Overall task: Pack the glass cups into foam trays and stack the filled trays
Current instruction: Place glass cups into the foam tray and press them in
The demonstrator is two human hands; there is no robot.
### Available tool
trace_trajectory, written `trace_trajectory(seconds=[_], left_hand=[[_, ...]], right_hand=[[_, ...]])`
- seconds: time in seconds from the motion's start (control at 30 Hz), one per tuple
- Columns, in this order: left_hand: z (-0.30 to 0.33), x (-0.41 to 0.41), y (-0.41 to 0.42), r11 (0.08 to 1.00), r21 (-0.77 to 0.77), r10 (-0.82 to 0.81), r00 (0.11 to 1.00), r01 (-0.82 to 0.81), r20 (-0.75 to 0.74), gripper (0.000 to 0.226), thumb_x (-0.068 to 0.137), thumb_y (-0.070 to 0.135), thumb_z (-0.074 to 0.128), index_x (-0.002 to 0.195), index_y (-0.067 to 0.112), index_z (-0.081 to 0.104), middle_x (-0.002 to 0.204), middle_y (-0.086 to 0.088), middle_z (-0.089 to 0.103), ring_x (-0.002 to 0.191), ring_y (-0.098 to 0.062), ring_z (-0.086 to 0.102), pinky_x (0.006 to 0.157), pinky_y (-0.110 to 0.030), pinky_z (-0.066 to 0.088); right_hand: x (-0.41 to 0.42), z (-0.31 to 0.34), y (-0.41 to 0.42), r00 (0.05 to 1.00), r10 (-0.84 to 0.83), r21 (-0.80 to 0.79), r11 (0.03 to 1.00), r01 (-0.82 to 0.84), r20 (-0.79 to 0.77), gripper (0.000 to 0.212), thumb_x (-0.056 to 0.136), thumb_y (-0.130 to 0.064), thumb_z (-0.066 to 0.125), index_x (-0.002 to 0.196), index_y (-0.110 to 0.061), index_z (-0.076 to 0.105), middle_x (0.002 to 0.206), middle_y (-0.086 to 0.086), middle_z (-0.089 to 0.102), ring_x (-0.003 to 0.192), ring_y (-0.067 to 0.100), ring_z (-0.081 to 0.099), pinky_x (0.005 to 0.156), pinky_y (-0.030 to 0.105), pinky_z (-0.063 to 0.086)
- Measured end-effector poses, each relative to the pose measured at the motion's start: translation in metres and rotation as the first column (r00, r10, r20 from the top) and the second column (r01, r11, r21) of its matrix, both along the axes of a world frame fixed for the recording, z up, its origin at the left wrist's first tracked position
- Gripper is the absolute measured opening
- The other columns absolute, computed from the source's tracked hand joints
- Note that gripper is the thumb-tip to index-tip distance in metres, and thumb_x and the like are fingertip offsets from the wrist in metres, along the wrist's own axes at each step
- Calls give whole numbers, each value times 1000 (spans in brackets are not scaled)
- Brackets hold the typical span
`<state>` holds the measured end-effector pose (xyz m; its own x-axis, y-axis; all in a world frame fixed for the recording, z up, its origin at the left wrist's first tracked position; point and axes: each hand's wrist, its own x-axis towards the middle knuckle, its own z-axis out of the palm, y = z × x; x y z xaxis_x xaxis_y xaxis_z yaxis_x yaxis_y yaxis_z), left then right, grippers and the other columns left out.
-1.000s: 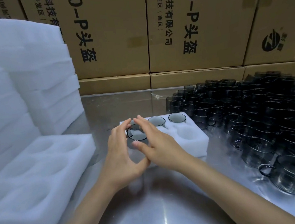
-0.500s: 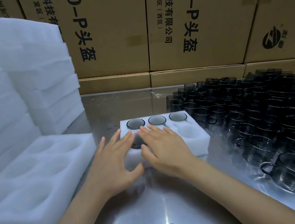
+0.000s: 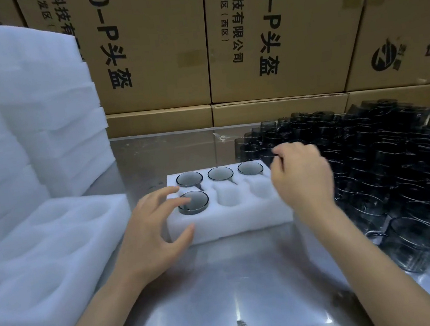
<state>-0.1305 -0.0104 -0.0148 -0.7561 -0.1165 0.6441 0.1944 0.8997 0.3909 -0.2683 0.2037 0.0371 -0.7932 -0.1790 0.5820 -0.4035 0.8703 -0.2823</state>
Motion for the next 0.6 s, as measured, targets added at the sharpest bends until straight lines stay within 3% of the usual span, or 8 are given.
trace_trajectory(seconds=[0.07, 0.2, 0.33, 0.47, 0.6], left_hand=[[0, 0, 1, 1000, 5, -1, 1000, 1, -11, 35, 75, 49, 55, 101, 28, 66, 119, 15, 55, 114, -9, 48, 99, -25, 32], [0, -2, 2, 998, -39, 41, 999, -42, -6, 30, 74, 53, 55, 92, 31, 63, 103, 18, 61, 108, -9, 51, 104, -45, 33], [0, -3, 4, 994, -52, 96, 995, -96, -17, 33, 73, 57, 52, 89, 30, 63, 97, 18, 61, 105, -7, 50, 109, -41, 18], [1, -3, 8, 992, -56, 112, 993, -115, -47, 36, 72, 57, 53, 84, 25, 65, 91, 17, 59, 100, -4, 46, 108, -41, 18], [2, -1, 8, 989, -73, 123, 991, -127, -59, 35, 71, 58, 54, 80, 25, 62, 85, 16, 57, 97, -2, 44, 110, -42, 15]], right_hand=[[-7, 0, 20, 981, -179, 53, 983, 176, 67, 33, 93, -29, 43, 114, -11, 60, 113, 10, 60, 106, 32, 49, 83, 40, 40], [-16, -7, 39, 902, -345, 173, 935, 309, 259, 43, 93, -40, 47, 117, -5, 50, 122, 14, 55, 116, 34, 46, 93, 42, 34], [-19, -12, 36, 884, -363, 250, 922, 295, 294, 49, 92, -44, 52, 120, -6, 41, 125, 14, 54, 117, 35, 46, 92, 40, 32], [-18, -11, 38, 888, -385, 256, 911, 323, 251, 42, 92, -33, 55, 121, -8, 41, 131, 15, 42, 117, 35, 44, 92, 41, 33], [-19, -6, 50, 821, -444, 388, 871, 301, 359, 42, 95, -44, 44, 123, -14, 45, 132, 12, 44, 121, 31, 39, 97, 41, 29]])
